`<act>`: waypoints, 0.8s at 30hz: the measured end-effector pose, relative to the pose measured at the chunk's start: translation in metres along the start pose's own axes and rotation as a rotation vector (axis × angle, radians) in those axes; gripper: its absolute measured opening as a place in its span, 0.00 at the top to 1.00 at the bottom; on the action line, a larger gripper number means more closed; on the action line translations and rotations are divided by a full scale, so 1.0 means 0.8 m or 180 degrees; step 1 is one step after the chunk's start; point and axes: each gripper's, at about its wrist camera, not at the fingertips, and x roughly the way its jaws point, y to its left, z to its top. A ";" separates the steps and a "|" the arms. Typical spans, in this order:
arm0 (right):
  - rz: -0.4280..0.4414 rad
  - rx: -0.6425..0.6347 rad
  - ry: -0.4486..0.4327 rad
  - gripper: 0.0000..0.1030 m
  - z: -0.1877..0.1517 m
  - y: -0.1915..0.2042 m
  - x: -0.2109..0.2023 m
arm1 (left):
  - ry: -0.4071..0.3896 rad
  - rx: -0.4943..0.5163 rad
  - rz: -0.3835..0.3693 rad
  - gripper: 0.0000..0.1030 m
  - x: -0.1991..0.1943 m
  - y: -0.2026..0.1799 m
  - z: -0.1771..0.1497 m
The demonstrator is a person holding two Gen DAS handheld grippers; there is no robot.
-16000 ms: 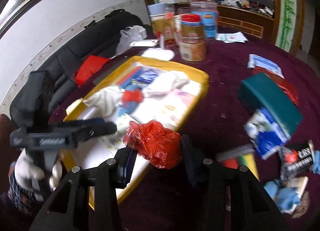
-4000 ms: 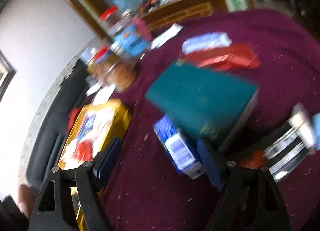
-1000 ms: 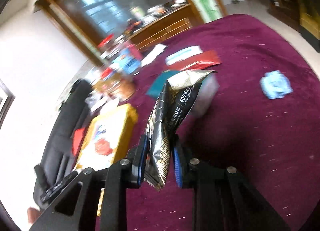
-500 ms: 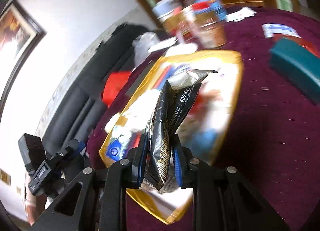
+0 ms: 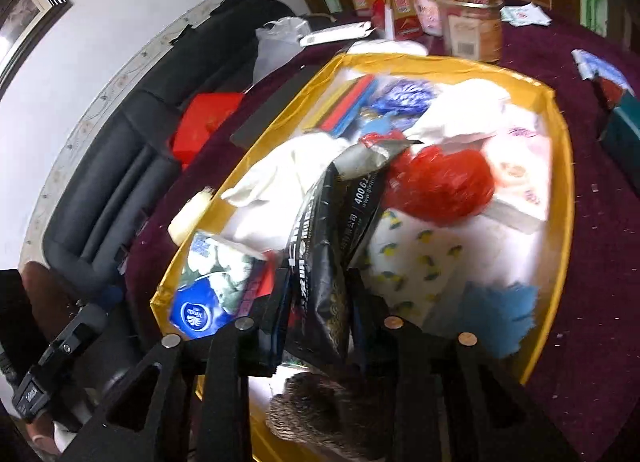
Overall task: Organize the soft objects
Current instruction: 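Carry the tissue pack and snack bag into the tray and open both tools, then move the right tool over to the blue cloth on the table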
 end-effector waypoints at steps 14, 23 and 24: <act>-0.0434 -0.0514 -0.0845 0.30 -0.064 0.028 -0.112 | -0.0485 0.0656 0.1001 0.04 -0.022 -0.048 -0.014; -0.0463 -0.0544 -0.0925 0.28 -0.093 0.022 -0.132 | -0.0509 0.0922 0.1177 0.04 -0.027 -0.087 -0.029; -0.0459 -0.0541 -0.0927 0.28 -0.096 0.021 -0.133 | -0.0507 0.0936 0.1174 0.04 -0.027 -0.090 -0.031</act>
